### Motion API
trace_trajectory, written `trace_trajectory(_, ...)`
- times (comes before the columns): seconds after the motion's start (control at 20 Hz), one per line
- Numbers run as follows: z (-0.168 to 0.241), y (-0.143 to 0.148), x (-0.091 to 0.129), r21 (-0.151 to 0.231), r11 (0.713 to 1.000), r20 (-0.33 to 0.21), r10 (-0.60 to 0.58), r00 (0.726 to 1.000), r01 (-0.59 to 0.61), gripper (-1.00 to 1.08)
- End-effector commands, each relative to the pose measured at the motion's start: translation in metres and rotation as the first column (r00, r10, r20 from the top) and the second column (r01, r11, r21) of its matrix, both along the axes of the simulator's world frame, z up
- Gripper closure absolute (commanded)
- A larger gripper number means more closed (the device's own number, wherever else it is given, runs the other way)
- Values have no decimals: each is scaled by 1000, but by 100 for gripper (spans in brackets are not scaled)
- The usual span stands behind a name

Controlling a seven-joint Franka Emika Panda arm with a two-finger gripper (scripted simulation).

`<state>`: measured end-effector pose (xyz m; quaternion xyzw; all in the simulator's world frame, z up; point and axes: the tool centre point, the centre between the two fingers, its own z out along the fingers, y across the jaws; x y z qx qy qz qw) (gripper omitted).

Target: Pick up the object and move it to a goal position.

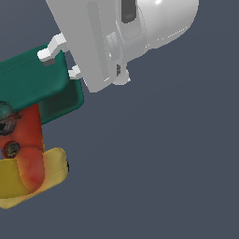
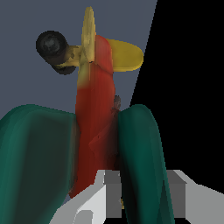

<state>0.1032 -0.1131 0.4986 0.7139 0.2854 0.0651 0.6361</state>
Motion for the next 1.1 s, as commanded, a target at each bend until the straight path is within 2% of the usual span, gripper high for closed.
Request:
trace_trajectory(0.0,20,-6,4,0,1000,5,1,1000,-1,108)
trace_trajectory(0.55,45,-17,13,2,1000,4,0,1000,0,108)
trace_trajectory(0.7,42,-17,12,2,1000,-2,0,1000,0,108)
trace_trajectory(1.05,65,-30,5,2,1000,-2,0,1000,0,108)
